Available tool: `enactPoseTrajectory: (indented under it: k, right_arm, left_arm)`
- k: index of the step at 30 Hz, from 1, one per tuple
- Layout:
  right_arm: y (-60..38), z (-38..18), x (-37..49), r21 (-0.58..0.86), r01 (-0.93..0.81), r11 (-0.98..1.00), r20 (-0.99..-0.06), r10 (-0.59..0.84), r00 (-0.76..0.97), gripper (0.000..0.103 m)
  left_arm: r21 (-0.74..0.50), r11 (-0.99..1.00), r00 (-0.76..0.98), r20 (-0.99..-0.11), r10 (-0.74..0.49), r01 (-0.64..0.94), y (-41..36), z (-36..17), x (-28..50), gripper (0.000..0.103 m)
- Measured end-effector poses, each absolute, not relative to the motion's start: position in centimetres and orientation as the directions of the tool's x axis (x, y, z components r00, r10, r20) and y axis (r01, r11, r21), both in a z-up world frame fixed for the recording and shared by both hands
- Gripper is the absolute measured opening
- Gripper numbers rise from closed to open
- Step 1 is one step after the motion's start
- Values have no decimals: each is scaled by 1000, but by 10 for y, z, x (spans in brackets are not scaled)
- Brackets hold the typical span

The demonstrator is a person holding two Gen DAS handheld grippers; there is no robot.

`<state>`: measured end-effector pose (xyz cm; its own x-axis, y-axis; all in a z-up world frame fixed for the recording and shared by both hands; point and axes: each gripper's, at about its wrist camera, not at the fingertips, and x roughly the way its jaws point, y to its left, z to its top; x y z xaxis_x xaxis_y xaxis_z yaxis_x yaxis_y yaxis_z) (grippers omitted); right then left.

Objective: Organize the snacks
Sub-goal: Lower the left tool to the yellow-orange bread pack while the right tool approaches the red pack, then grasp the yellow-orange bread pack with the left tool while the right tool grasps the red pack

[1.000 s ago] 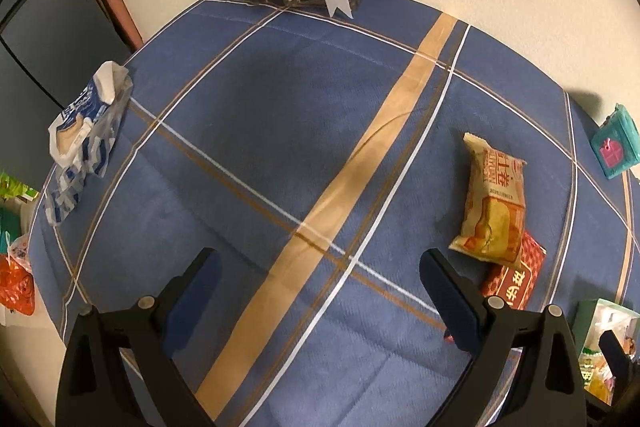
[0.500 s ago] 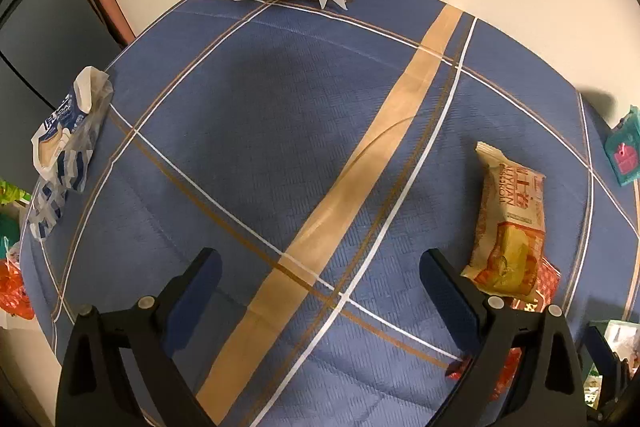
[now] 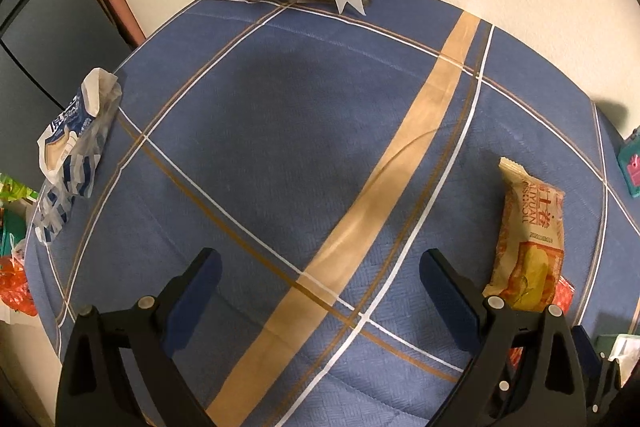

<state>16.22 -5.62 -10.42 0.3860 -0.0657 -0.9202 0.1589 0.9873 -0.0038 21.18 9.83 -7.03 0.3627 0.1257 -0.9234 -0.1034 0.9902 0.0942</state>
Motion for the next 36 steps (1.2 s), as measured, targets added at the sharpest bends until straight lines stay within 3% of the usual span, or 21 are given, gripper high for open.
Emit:
enactPoseTrajectory:
  k: [9,17,23,29,35,36]
  right_arm:
    - [-85,-105,152,-4,213,977,-921,-86,379,103]
    - [-112,-105,148,10,265,964,-916,-97,390,102]
    - [-120,-101,149,10,275,961,-902,-110,417,87]
    - [-140,-96,156,14,301,954,-891,-125,436,63]
    - [-141,-93,151,23,307,952,-889,-120,441,56]
    - [-141,-92,149,25,308,951,-889,-120,442,55]
  left_arm:
    - [74,995,387,-917,95,-69,81,-61,204,99]
    - [-1,1000,426,-905,-8,16,53,-57,205,99]
    - [-66,994,428,-898,-97,86,29,-60,206,99]
    - [-86,988,431,-893,-133,127,11,-65,205,97]
    - [-81,981,430,-890,-150,174,-5,-69,204,73]
    - [-83,980,427,-891,-154,180,-6,-70,204,65]
